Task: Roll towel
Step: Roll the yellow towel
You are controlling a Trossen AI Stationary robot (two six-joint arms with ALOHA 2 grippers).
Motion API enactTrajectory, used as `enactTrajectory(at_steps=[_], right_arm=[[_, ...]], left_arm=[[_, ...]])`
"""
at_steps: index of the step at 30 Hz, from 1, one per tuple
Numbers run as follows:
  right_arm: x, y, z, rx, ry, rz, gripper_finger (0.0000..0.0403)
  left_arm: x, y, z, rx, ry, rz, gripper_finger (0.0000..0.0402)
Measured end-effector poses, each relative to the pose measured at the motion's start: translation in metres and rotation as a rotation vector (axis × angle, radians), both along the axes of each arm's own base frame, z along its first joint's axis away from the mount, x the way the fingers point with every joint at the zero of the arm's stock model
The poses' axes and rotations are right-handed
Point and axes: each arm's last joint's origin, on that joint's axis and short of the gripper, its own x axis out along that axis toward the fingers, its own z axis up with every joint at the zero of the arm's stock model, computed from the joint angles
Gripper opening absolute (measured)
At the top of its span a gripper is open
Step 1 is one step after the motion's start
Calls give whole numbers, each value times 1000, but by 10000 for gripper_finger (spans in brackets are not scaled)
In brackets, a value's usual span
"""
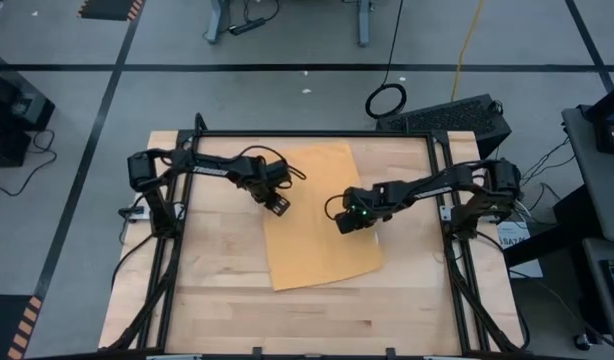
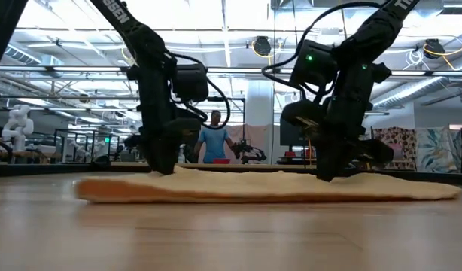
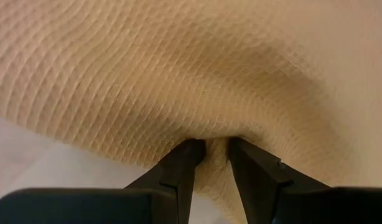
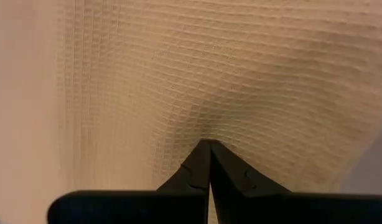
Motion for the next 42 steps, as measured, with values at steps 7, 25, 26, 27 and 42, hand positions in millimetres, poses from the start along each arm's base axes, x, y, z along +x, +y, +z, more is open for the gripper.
enactTrajectory(at_steps=[7, 25, 26, 27, 42], right_arm=[[1, 6, 9, 50, -48, -49, 0], [-50, -74, 87, 10, -308, -308, 11], [-53, -82, 87, 9, -312, -317, 14], [-57, -90, 87, 14, -319, -325, 18], [-90, -166, 49, -19, -270, -337, 29]], left_arm=[[-8, 22, 5, 4, 34, -31, 111], [4, -4, 80, 12, -119, -25, 111], [7, -9, 80, 7, -130, -18, 111], [11, -15, 80, 5, -148, -18, 111], [47, -68, 61, 10, -235, 103, 111]])
